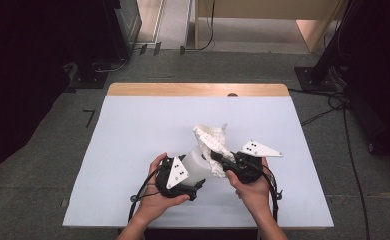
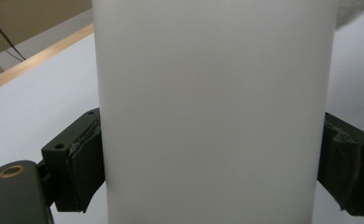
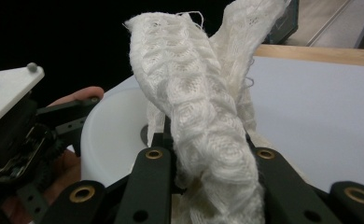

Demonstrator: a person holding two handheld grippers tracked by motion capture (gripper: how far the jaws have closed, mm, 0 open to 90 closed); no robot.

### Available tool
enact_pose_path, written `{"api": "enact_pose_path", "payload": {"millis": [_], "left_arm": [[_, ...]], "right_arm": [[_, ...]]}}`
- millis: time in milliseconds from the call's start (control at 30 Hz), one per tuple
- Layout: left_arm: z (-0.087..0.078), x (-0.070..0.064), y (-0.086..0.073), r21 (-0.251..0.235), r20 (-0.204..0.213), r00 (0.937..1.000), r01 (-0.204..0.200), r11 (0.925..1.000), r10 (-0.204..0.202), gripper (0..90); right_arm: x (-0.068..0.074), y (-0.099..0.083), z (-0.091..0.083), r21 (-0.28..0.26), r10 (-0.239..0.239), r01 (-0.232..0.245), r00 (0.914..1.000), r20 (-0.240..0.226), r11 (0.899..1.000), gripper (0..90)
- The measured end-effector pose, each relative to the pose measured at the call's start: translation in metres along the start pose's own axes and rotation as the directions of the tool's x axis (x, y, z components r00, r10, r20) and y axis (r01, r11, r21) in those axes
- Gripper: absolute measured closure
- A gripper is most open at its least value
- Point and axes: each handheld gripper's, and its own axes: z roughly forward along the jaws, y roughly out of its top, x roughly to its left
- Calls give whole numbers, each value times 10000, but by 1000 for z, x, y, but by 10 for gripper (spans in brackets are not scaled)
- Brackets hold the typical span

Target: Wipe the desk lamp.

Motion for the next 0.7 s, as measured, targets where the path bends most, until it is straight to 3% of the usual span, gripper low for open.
{"api": "enact_pose_path", "payload": {"millis": [100, 200, 400, 500, 567, 700], "left_arm": [[1, 0, -1, 74, -88, 9999, -117, 9999, 118, 84], [3, -7, 0, 220, -176, 9983, -555, 9982, 559, 85], [4, -14, 1, 191, -201, 9964, -819, 9965, 823, 84], [2, -7, 2, 126, -269, 9986, -463, 9989, 466, 84], [1, -2, 1, 113, -364, 9990, -264, 9996, 268, 84], [2, -3, 0, 143, -364, 9988, -308, 9994, 313, 85]], "right_arm": [[8, 3, -1, 14, -316, 317, 9985, -440, 9995, 770], [19, 6, 0, -42, -618, 616, 9948, -809, 9981, 770], [19, 6, 2, -189, -643, 636, 9973, -360, 9978, 765], [13, 4, 2, -55, -582, 582, 9983, -13, 9983, 767], [11, 4, 1, -20, -487, 486, 9987, -120, 9988, 768], [17, 6, 1, -7, -666, 667, 9965, -500, 9978, 769]]}}
